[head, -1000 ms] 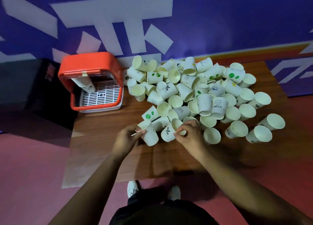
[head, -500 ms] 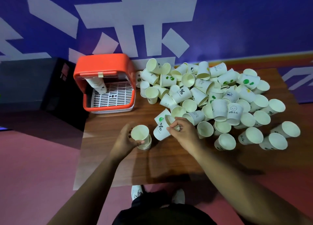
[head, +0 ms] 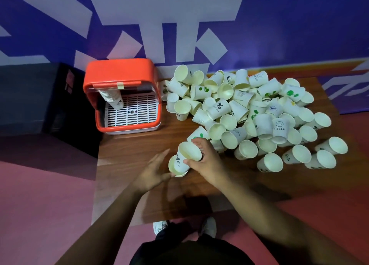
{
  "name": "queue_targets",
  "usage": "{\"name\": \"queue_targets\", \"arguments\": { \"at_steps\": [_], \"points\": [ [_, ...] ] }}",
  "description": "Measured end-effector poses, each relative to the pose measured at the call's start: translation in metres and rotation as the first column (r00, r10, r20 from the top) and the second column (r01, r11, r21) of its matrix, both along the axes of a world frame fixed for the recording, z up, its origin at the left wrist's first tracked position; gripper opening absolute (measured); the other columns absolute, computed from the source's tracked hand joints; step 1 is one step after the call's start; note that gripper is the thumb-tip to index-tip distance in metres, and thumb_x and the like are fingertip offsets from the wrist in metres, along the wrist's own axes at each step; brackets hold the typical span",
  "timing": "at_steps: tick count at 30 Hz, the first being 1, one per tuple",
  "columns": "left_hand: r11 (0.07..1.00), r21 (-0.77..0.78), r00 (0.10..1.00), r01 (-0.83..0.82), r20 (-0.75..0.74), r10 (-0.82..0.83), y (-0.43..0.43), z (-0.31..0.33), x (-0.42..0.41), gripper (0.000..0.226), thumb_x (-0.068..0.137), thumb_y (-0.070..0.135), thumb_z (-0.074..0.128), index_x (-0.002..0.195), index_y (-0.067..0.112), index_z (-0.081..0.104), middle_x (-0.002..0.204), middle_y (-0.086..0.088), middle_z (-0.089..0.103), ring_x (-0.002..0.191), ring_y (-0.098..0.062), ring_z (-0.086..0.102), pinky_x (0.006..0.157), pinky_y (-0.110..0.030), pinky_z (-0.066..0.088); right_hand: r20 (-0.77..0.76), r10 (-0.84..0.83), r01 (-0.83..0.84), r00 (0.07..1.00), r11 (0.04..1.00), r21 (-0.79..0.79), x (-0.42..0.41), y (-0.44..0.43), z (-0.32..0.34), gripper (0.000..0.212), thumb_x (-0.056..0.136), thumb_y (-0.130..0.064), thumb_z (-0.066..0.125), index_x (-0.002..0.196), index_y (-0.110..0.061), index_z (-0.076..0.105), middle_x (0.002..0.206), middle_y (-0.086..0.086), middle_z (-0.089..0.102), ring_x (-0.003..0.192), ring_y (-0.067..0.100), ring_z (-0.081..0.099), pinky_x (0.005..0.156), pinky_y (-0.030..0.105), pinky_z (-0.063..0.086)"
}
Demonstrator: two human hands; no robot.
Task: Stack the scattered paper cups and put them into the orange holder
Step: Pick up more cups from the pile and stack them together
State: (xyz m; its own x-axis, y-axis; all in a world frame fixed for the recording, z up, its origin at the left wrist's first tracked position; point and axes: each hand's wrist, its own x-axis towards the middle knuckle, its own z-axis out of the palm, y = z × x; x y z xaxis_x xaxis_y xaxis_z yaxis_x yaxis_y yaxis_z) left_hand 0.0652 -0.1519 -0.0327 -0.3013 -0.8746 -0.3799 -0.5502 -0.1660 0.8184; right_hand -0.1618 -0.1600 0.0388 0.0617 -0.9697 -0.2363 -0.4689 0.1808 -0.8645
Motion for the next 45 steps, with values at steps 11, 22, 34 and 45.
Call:
{"name": "queue_targets", "arguments": {
  "at_steps": [11, 22, 34, 45],
  "points": [
    [0.994, 0.067, 0.99, 0.082, -0.117, -0.073, -0.006, 0.005, 0.012, 0.062, 0.083, 0.043, 0.076, 0.141, 0.038, 0.052, 0.143, 0.008, 0.056, 0.134, -0.009, 0.049, 0.116, -0.041, 0.039, -0.307, 0.176, -0.19, 0.935, 0.982, -0.017, 0.029, 0.019, -0.033, 0.082, 0.071, -0.023, 0.084, 0.143, -0.017, 0.045, 0.144, -0.001, 0.046, 0.132, 0.015, 0.042, 0.11, 0.028, 0.035],
    [0.991, -0.088, 0.992, 0.103, 0.08, -0.096, -0.008, 0.004, 0.006, 0.062, 0.083, 0.05, 0.065, 0.139, 0.028, 0.052, 0.132, 0.003, 0.052, 0.129, -0.02, 0.048, 0.109, -0.041, 0.043, -0.342, 0.085, -0.055, 0.936, 0.994, 0.097, 0.012, 0.037, -0.04, 0.079, 0.079, -0.037, 0.077, 0.146, -0.022, 0.037, 0.151, -0.001, 0.033, 0.139, 0.017, 0.034, 0.108, 0.025, 0.032],
    [0.96, -0.259, 0.994, 0.106, 0.065, -0.093, -0.034, 0.047, -0.147, 0.039, 0.089, 0.03, 0.071, 0.124, 0.017, 0.06, 0.116, 0.001, 0.056, 0.107, -0.014, 0.057, 0.093, -0.03, 0.048, -0.521, -0.27, 0.195, 0.81, 0.961, -0.195, -0.184, 0.039, -0.035, 0.041, 0.072, -0.012, 0.08, 0.109, -0.002, 0.065, 0.112, 0.018, 0.056, 0.106, 0.036, 0.057, 0.091, 0.044, 0.051],
    [0.976, -0.06, 0.931, 0.209, 0.319, -0.18, -0.039, 0.007, -0.311, 0.057, 0.087, 0.038, 0.064, 0.142, 0.023, 0.053, 0.13, -0.013, 0.064, 0.121, -0.03, 0.06, 0.099, -0.037, 0.049, -0.685, -0.023, 0.018, 0.729, 1.0, -0.014, -0.291, 0.033, -0.065, 0.034, 0.076, -0.021, 0.072, 0.108, -0.011, 0.07, 0.121, 0.015, 0.05, 0.115, 0.035, 0.049, 0.102, 0.042, 0.04]
  ]
}}
